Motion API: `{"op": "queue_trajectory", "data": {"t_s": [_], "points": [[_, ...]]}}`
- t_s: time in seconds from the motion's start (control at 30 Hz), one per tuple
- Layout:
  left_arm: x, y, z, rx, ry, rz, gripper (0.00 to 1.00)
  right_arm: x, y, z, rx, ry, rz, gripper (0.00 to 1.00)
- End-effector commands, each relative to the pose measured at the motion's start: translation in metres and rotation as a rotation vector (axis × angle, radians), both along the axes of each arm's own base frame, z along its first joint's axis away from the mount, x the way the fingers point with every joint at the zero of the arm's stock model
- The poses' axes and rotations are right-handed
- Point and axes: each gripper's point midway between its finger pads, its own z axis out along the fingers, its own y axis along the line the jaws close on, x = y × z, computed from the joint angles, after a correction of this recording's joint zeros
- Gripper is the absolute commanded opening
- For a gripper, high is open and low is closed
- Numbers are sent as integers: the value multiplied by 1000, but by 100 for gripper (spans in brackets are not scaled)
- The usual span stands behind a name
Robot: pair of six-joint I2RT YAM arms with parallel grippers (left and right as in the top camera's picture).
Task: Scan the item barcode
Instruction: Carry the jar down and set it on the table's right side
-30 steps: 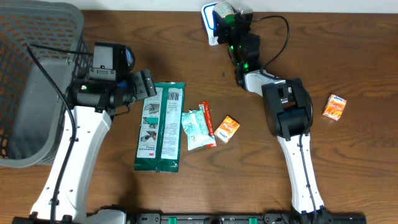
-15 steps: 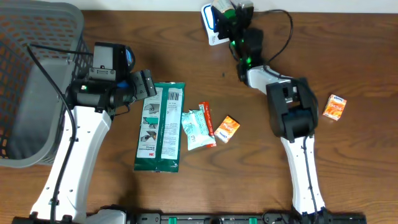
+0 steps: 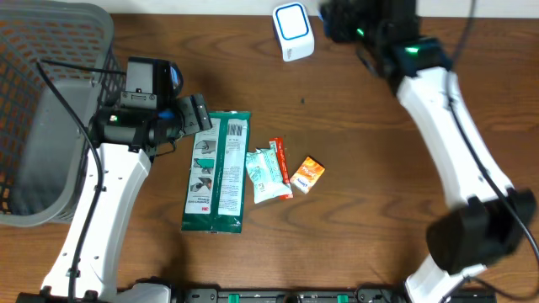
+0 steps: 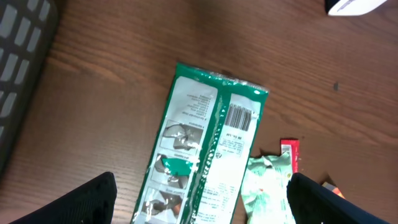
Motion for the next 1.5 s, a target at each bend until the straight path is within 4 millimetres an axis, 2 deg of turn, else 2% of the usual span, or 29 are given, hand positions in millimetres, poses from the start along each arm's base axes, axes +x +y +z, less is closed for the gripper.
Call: {"op": "queue_trajectory", "data": {"t_s": [0.0, 0.07, 0.13, 0.27, 0.37, 0.53, 0.57, 0.63, 0.77, 0.83, 0.87, 0.9, 0.93, 0.97, 1.03, 1.07, 1.1, 1.23, 1.33, 1.47], "points": [[1, 2, -1, 10, 1, -1, 88, -19, -54, -51, -217, 182, -87, 1], [1, 2, -1, 10, 1, -1, 88, -53, -75, -98, -265, 407, -94, 1], [1, 2, -1, 10, 2, -1, 88, -81, -90, -134, -296, 570, -99, 1], [1, 2, -1, 10, 1, -1, 88, -108, -116, -186, -315, 721, -122, 1], [1, 2, -1, 10, 2, -1, 88, -114, -139, -208, -297, 744, -172, 1], [1, 2, -1, 10, 2, -1, 88, -119, -185, -229, -255, 752, -282, 1], [1, 2, -1, 10, 2, -1, 88, -121, -206, -237, -256, 751, -334, 1], [1, 2, -1, 10, 1, -1, 88, -127, -231, -247, -279, 749, -404, 1], [1, 2, -1, 10, 1, -1, 88, -143, -269, -265, -302, 755, -509, 2], [1, 2, -1, 10, 2, -1, 88, -150, -285, -267, -300, 765, -553, 2], [1, 2, -1, 10, 2, -1, 88, -154, -293, -267, -292, 770, -574, 7], [1, 2, -1, 10, 2, -1, 88, -157, -303, -266, -258, 771, -638, 18], [1, 2, -1, 10, 2, -1, 88, -158, -309, -266, -232, 765, -669, 24], [1, 2, -1, 10, 2, -1, 88, -156, -310, -266, -214, 755, -670, 34], [1, 2, -1, 10, 2, -1, 88, -150, -309, -266, -164, 730, -656, 73], [1, 2, -1, 10, 1, -1, 88, -147, -307, -265, -152, 722, -641, 89], [1, 2, -1, 10, 2, -1, 88, -143, -303, -264, -143, 713, -608, 99], [1, 2, -1, 10, 1, -1, 88, -128, -302, -244, -155, 672, -571, 99], [1, 2, -1, 10, 2, -1, 88, -116, -305, -213, -181, 640, -557, 99], [1, 2, -1, 10, 1, -1, 88, -107, -308, -158, -170, 619, -576, 99]]}}
